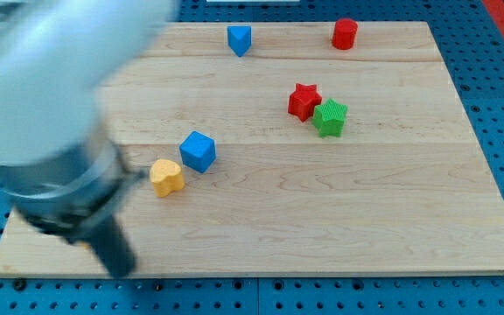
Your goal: Push the hexagon parallel to the red star
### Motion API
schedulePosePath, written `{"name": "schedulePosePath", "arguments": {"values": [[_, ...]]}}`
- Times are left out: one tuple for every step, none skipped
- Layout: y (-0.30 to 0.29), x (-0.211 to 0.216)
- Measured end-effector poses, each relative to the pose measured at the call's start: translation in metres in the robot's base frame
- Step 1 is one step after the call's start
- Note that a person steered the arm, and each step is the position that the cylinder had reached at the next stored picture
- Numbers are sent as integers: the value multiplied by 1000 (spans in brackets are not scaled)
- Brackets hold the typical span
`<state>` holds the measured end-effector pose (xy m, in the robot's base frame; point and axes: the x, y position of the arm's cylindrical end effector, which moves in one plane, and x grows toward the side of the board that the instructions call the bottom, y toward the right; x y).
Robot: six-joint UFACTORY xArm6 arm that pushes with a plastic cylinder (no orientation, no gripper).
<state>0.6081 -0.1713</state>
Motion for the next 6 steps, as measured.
{"name": "schedulePosePath", "arguments": {"values": [[-47,-66],[-47,-143],[-47,-190],[-66,-133],[-115,-156],[-98,-184]]}}
